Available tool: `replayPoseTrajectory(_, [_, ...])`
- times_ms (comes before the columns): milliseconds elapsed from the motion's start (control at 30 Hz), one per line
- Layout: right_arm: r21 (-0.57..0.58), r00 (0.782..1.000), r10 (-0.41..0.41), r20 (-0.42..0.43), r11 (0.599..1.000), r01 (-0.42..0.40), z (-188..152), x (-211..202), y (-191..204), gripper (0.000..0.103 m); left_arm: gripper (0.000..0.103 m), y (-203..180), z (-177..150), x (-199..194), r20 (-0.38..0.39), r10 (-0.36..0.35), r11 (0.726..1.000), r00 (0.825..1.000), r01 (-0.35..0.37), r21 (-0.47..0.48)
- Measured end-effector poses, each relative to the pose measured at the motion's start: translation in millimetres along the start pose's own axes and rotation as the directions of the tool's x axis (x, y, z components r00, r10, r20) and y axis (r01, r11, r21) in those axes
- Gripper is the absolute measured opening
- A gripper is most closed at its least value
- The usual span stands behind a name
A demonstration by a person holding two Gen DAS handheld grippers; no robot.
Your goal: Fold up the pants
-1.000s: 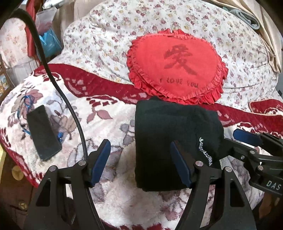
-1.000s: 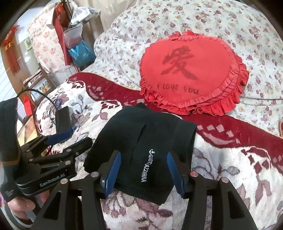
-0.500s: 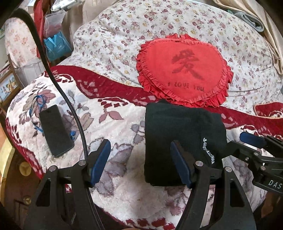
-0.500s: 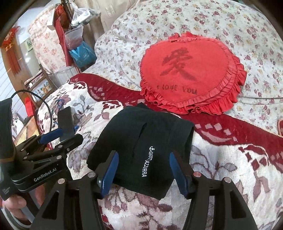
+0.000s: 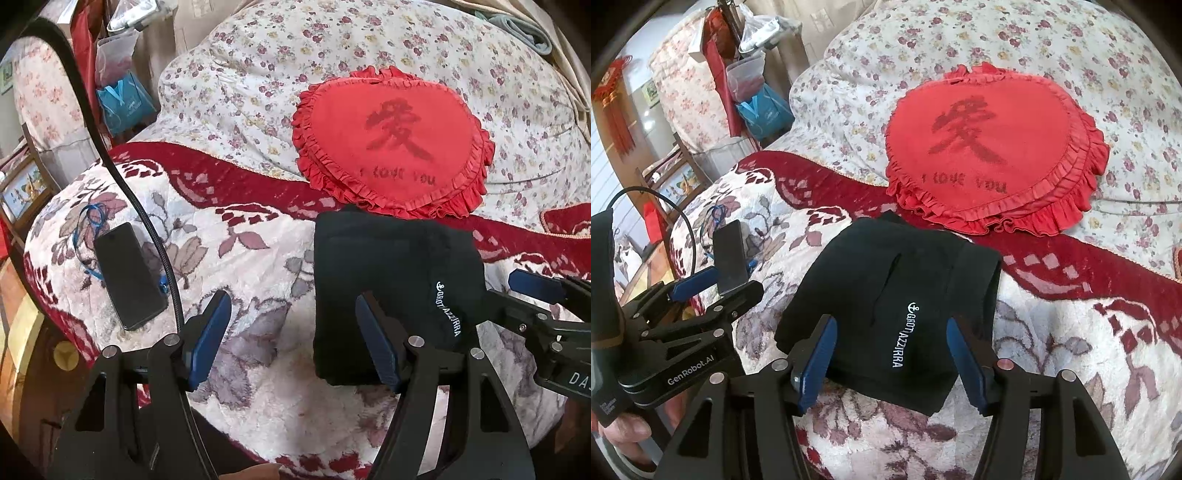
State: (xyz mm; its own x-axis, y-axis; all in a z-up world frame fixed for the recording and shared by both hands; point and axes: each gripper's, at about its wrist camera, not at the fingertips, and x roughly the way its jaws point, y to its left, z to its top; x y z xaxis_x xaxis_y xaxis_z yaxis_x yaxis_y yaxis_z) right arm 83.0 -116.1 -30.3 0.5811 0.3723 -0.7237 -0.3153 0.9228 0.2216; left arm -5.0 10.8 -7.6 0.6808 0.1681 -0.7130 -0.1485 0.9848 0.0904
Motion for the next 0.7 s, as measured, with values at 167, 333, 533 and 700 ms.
replayPoseTrajectory(167, [-0.002, 1.000, 0.005, -0.013, 1.000, -0.005, -1.2, 3.9, 1.9, 0.060, 0.070, 1.6, -0.4, 0.4, -0.002, -0.003, 1.000, 1.000, 0.003, -0.003])
replayPoseTrajectory(333, [-0.002, 1.000, 0.008, -0.017, 1.000, -0.008, -1.7, 5.5, 2.8, 0.061, 0.070, 2.1, -1.0, 1.7, -0.008, -0.018, 1.000, 1.000, 0.018, -0.007])
replayPoseTrajectory(533, [-0.003, 1.000, 0.006, -0.030, 1.000, -0.006, -2.6, 8.6, 3.3, 0.061, 0.070, 1.2, -1.6, 3.3, -0.018, -0.030, 0.999, 0.999, 0.030, -0.013])
replayPoseTrajectory(700, [-0.002, 0.999, 0.009, -0.034, 1.000, -0.009, -3.4, 11.2, 4.0, 0.061, 0.070, 1.6, -1.2, 4.3, -0.017, -0.029, 0.999, 0.999, 0.029, -0.015])
